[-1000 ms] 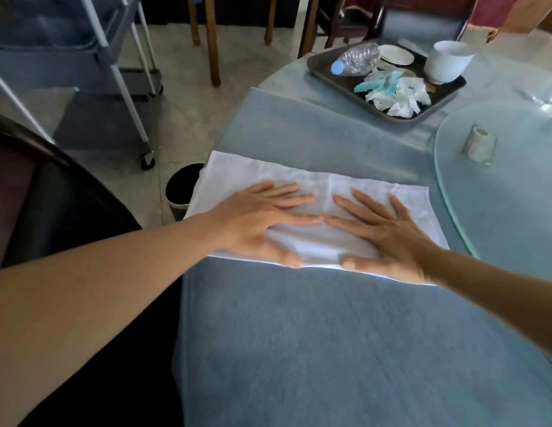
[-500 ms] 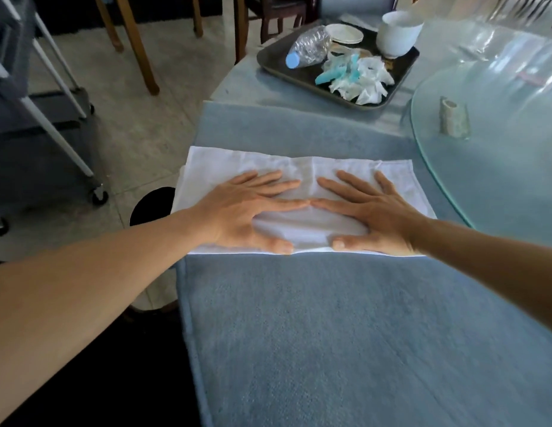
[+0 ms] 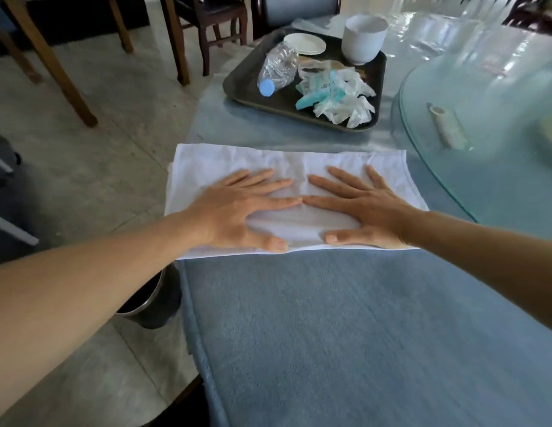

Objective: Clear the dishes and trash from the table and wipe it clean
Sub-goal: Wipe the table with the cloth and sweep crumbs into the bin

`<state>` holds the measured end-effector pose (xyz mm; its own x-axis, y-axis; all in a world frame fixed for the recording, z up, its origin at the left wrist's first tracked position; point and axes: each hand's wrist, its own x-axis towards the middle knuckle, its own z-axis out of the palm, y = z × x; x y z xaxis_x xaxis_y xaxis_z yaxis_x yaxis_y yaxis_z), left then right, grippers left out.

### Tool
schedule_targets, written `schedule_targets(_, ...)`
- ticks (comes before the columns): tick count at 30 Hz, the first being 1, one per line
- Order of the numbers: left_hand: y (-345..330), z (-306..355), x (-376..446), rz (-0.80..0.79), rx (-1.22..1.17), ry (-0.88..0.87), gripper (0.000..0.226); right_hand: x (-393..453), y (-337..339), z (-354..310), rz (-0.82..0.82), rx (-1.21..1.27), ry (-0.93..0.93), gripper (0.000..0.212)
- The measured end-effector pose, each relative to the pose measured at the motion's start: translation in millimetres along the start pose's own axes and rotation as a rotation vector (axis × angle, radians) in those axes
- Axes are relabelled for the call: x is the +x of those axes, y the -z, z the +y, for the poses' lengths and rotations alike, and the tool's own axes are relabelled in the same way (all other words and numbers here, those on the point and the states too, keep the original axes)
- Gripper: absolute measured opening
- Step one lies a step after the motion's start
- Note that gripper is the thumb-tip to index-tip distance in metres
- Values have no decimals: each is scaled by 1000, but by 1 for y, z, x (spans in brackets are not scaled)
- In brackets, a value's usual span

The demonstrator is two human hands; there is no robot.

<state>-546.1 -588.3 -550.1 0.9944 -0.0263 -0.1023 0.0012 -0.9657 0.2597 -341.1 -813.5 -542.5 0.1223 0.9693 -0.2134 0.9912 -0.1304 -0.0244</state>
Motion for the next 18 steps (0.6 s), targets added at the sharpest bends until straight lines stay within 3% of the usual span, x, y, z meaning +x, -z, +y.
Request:
schedule_targets(8, -1, -7, 5, 12, 31, -23, 90, 6, 2, 2, -2, -21, -2, 80)
schedule_targets(18, 5, -20, 9, 43, 14, -90, 89, 7, 18, -13, -144, -53, -114, 82)
